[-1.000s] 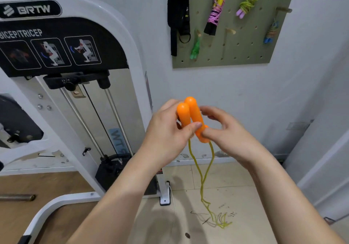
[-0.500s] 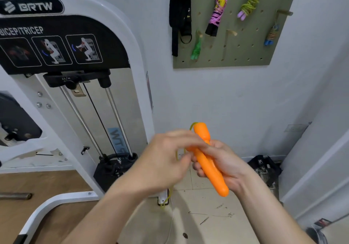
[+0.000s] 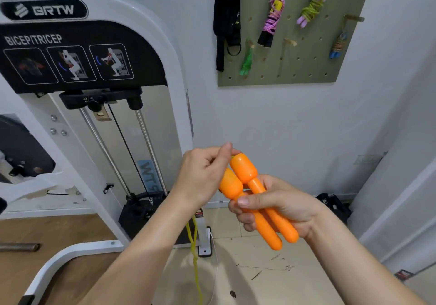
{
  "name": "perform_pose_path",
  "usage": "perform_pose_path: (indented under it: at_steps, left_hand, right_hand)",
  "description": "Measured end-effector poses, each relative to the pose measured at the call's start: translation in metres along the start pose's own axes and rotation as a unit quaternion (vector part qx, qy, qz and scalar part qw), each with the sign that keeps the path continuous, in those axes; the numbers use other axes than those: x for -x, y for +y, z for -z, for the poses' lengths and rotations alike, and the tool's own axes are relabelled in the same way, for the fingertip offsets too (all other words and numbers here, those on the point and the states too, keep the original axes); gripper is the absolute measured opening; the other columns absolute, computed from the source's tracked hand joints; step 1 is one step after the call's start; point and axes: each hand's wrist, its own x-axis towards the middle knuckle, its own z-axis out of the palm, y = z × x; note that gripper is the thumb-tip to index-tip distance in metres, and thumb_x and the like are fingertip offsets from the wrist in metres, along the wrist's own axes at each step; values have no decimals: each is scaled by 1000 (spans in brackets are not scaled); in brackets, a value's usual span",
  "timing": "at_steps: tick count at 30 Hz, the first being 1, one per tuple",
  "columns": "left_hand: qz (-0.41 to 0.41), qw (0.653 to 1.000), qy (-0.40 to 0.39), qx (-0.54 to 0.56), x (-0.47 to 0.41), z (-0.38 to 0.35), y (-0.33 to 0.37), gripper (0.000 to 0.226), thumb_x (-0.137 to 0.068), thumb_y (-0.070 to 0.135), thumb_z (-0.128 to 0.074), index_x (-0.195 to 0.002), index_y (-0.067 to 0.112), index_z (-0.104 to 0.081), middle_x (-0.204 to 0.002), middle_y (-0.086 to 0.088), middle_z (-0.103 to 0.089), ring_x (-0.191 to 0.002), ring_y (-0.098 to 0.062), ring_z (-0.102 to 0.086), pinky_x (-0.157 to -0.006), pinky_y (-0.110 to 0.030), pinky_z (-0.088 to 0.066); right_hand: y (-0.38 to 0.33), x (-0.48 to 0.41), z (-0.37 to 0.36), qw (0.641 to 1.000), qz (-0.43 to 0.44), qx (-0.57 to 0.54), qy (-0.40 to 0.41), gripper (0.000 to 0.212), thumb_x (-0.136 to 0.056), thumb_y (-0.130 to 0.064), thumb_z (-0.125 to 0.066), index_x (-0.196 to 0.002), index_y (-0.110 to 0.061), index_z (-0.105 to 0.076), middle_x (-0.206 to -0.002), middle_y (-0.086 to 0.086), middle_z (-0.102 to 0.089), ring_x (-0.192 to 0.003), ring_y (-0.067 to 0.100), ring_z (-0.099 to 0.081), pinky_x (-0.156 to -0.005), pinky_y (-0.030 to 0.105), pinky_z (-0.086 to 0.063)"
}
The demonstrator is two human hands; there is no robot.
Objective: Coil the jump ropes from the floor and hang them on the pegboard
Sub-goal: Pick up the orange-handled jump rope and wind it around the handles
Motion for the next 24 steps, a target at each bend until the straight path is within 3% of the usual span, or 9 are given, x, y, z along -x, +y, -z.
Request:
perform_pose_path:
  at_steps: [2, 5, 8, 11, 14, 16, 20, 22, 24]
  left_hand:
    - [-6, 1000, 8, -18, 1, 3, 1, 26, -85, 41, -52, -77, 32, -75, -74, 7, -73, -74, -10, -66, -63, -29, -51]
    - [-2, 1000, 9, -13, 0, 8, 4, 20, -79, 44, -62, -76, 30, -75, -72, 7, -72, -73, -14, -67, -67, -38, -52]
    - [8, 999, -37, -24, -2, 11, 13, 28, -72, 59, -70, -74, 32, -75, -72, 7, -72, -74, -14, -66, -71, -40, -53]
    - [14, 995, -96, -6, -4, 16, 23, 28, -63, 55, -69, -78, 32, -76, -78, 14, -74, -80, -5, -68, -79, -34, -55]
    - [3, 995, -99, 10, -5, 20, 29, 29, -59, 50, -73, -74, 26, -77, -72, 7, -74, -74, -12, -69, -71, -32, -54]
    - [-7, 995, -91, 30, -7, 22, 30, 27, -58, 47, -75, -71, 22, -77, -68, 3, -73, -66, -11, -66, -62, -27, -50]
    - [-3, 993, -67, 94, -14, 23, 22, 20, -60, 37, -76, -66, 18, -74, -61, 6, -69, -59, -3, -60, -57, -16, -44]
    - [5, 990, -62, 125, -15, 21, 20, 19, -60, 31, -75, -68, 14, -74, -62, 5, -70, -61, -3, -60, -58, -16, -45]
    - [15, 986, -69, 150, -16, 19, 19, 20, -62, 28, -75, -71, 10, -74, -64, 4, -70, -63, -5, -62, -61, -16, -46]
  right_hand:
    - [4, -1, -1, 1000, -2, 22, 22, 7, -82, -5, -62, -89, -5, -59, -76, 9, -57, -59, 16, -53, -59, 28, -46]
    - [8, -2, 1, 997, -21, 59, 32, 27, -83, -10, -62, -106, 3, -59, -75, 8, -58, -60, 15, -53, -58, 26, -44]
    - [10, 0, 0, 996, -33, 82, 27, 21, -85, -15, -61, -99, -1, -66, -73, 6, -58, -60, 13, -53, -59, 24, -42]
    - [11, 2, -3, 996, -31, 79, 24, 14, -86, -18, -60, -90, -8, -68, -77, 9, -61, -66, 17, -58, -65, 27, -49]
    - [15, 6, -5, 998, -41, 45, -23, 14, -91, -20, -59, -95, -10, -67, -82, 13, -64, -81, 26, -66, -76, 39, -53]
    - [20, 11, -3, 996, -33, 15, -79, 16, -91, -18, -61, -101, -7, -61, -76, 14, -61, -75, 29, -66, -77, 42, -48]
    - [27, 15, 1, 988, -28, -58, -143, 28, -90, -24, -63, -109, -6, -54, -70, 7, -50, -57, 21, -61, -58, 27, -51]
    - [30, 14, -1, 985, -33, -91, -143, 21, -91, -24, -62, -104, -10, -55, -66, 2, -45, -46, 8, -50, -44, 16, -43]
    - [33, 14, -5, 983, -36, -118, -139, 13, -93, -23, -60, -101, -14, -56, -65, -2, -42, -44, 0, -41, -40, 11, -36]
